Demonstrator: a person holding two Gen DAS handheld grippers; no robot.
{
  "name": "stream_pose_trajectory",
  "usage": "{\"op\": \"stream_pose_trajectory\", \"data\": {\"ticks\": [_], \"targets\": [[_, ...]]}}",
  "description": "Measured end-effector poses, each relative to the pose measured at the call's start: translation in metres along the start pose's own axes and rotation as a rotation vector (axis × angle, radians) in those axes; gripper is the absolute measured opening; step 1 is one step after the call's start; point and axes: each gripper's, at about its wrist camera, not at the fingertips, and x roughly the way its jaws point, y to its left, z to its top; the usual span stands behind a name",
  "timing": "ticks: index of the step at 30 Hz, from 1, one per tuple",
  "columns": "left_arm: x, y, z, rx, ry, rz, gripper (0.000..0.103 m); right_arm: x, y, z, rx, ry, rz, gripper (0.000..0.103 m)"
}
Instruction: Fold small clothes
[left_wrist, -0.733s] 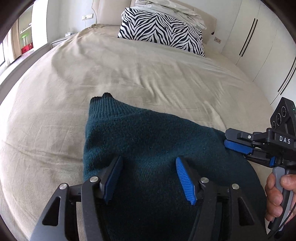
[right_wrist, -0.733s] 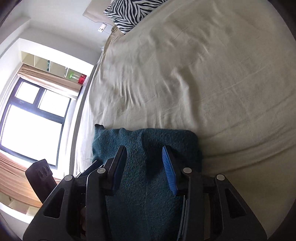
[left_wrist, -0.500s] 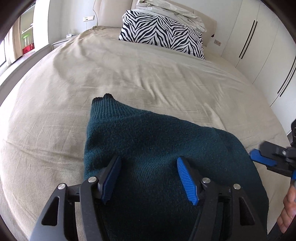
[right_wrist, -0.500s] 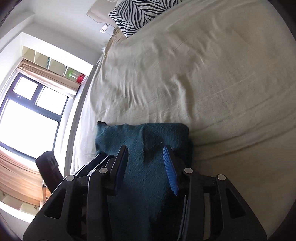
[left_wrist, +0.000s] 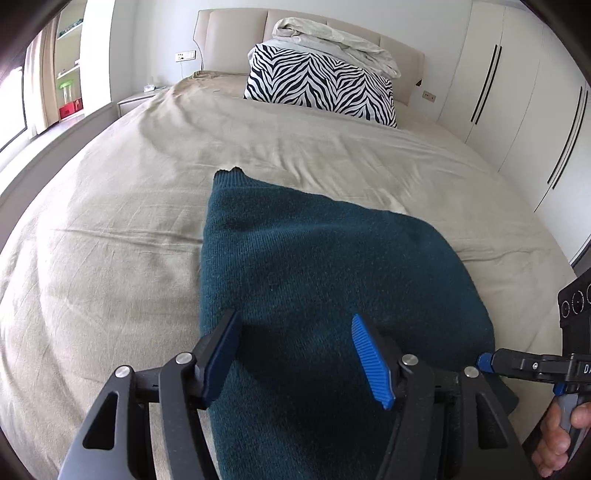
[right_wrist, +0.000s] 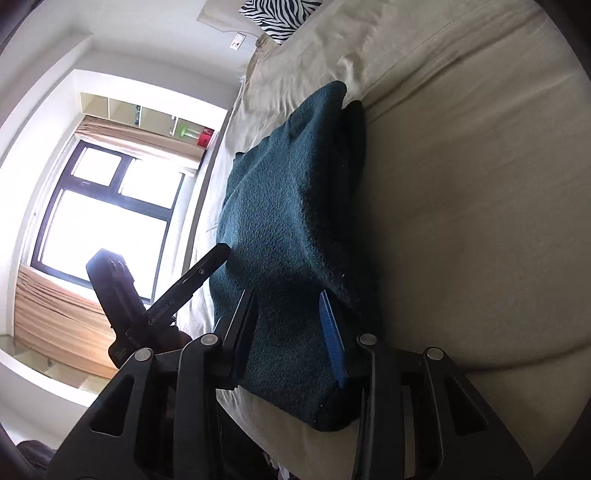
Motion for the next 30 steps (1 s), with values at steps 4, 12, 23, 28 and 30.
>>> {"op": "stream_pose_trajectory", "data": {"ticks": [4,12,23,28,30], "targets": [[-0.036,-0.008,-0.012,-0.002,-0.072,0.0,0.065,-0.021,0.03,-0.009,-0.089,-0.029,-0.008,0.042],[-0.011,-0.012,-0.061,0.017,0.008,0.023,0.068,-0.008,0.009,-0.038,-0.076,0.011,-0.048,0.043],[-0.08,-0.011,-0.046,0.044,-0.24,0.111,0.09,-0.064,0.043,-0.032,-0.216,-0.191,-0.232,0.044],[-0.143,-0.023,-0.032,0.079,-0.505,0.25,0.103,-0.1,0.107,-0.038,-0.449,-0.451,-0.409,0.056],[-0.163,-0.025,-0.025,0.076,-0.561,0.291,0.103,-0.115,0.132,-0.047,-0.532,-0.599,-0.467,0.084]]}}
